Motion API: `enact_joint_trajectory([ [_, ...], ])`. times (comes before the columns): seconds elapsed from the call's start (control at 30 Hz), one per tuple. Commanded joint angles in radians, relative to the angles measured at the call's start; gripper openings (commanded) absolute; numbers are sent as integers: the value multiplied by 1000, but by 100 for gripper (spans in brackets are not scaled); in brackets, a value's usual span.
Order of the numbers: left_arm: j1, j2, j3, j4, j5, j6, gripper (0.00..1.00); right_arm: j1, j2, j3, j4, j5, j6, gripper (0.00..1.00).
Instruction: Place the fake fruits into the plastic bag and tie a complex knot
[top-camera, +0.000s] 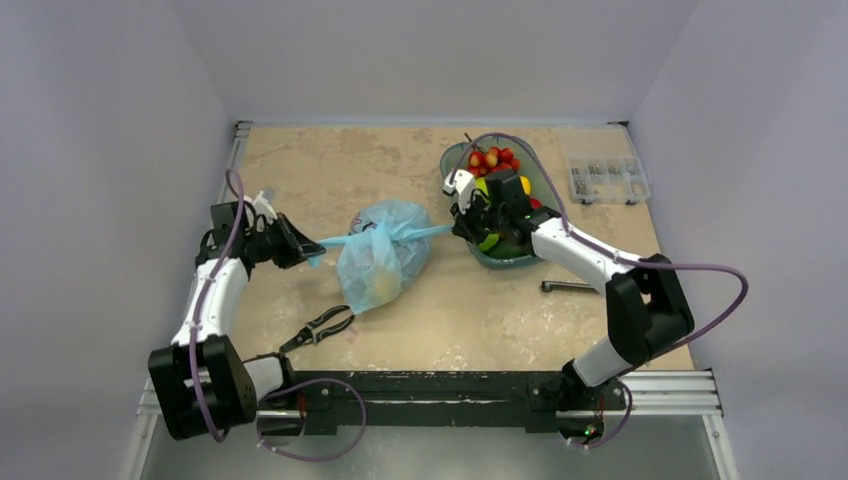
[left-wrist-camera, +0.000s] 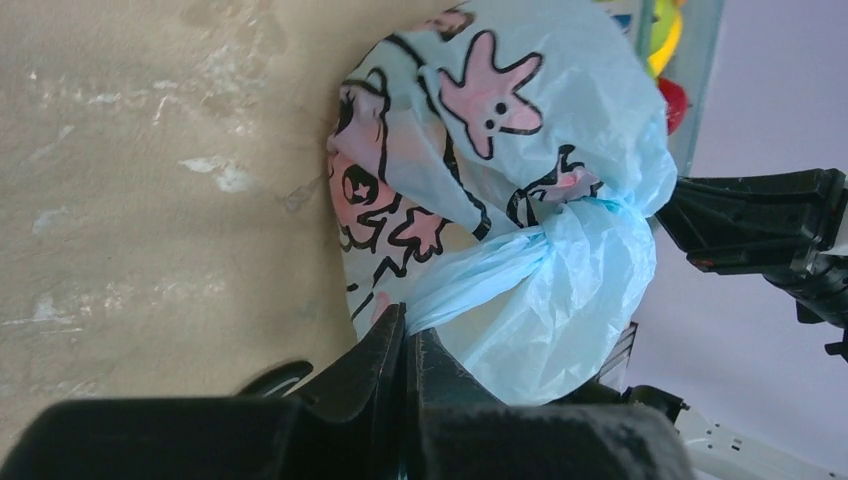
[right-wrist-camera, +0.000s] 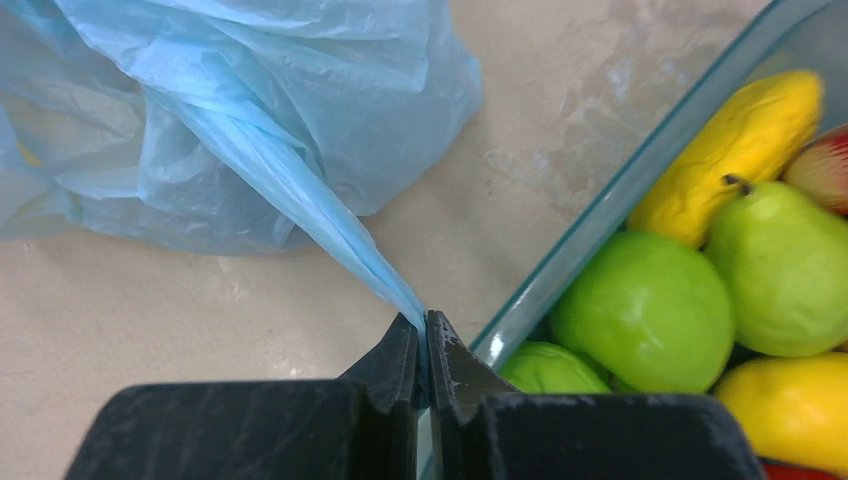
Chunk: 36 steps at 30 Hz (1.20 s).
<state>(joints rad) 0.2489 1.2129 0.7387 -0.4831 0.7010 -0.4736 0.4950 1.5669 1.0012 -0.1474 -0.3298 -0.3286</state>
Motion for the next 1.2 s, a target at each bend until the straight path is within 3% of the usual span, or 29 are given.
enact_joint_trajectory([
  [0.0, 72, -107, 54, 72, -124, -57, 0, -102, -95, 72, -123, 175, 26, 0],
  [0.3, 151, -13, -116, 115, -197, -16, 0, -146, -11, -48, -13, 249, -2, 0],
  [0.4, 156, -14, -48, 89, -33, 37, 0, -155, -36, -15, -45, 224, -40, 0],
  [0.53, -6, -194, 44, 137, 41, 71, 0, -150, -82, 122, -131, 129, 24, 0],
  [0.6, -100, -202, 124, 63, 26, 182, 0, -115, -82, 203, -152, 72, 65, 0],
  [0.7, -154, -189, 143, 132, 85, 163, 0, -35, -62, 284, -140, -44, 117, 0],
  [0.87, -239, -117, 160, 295, 112, 107, 0, 79, 8, 319, -53, -266, 218, 0],
  [1.0, -336, -13, 147, 411, 95, 28, 0, 145, 77, 341, 77, -355, 315, 0],
  [1.17, -380, 100, 34, 531, 112, -116, 0, 184, 174, 375, 197, -421, 495, 0],
])
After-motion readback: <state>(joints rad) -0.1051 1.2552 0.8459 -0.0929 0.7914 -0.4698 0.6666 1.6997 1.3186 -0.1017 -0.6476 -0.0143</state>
